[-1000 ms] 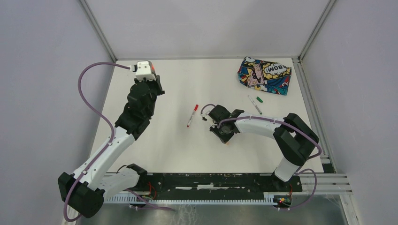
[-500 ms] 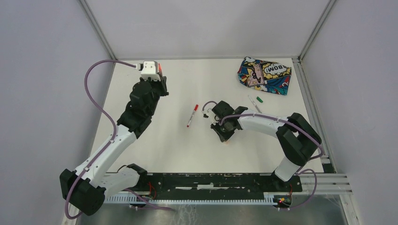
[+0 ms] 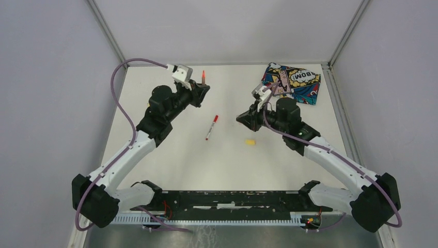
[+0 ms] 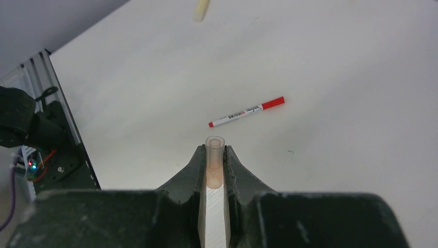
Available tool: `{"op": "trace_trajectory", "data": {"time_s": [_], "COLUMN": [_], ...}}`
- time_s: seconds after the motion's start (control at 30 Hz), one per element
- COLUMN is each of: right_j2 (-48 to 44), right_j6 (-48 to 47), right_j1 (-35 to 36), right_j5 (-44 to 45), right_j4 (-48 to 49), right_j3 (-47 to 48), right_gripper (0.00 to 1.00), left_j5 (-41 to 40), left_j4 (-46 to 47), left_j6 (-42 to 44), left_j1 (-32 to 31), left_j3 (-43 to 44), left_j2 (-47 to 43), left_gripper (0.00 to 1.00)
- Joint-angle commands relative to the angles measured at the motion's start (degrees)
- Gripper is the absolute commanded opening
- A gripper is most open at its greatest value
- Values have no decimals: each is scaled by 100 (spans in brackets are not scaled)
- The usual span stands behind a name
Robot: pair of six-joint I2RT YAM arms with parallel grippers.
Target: Insert the pens into the pen caps
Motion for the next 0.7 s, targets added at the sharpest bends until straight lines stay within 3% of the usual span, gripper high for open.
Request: {"op": "trace_trajectory", "data": {"time_s": [0.0, 0.17, 0.37, 0.67], "right_j2": [-367, -1001, -1805, -2174], "right_j6": [890, 1466, 1631, 1940], "right_j1": [-459, -781, -800, -807], "right_j5": [-520, 581, 1950, 2078], "right_j4": [1499, 2065, 2551, 3215], "right_j3": [-312, -654, -1131, -1298], "right_gripper": [0, 0, 0, 0], "left_j5": [1121, 1249, 1329, 1055], "left_j4": [561, 539, 671, 239], "left_j6": [-365, -163, -214, 287], "left_j1": [-237, -753, -1192, -1822], "left_j3": [605, 1011, 847, 672], "left_j2": [433, 934, 1083, 990], "left_gripper": [2, 2, 2, 2]}}
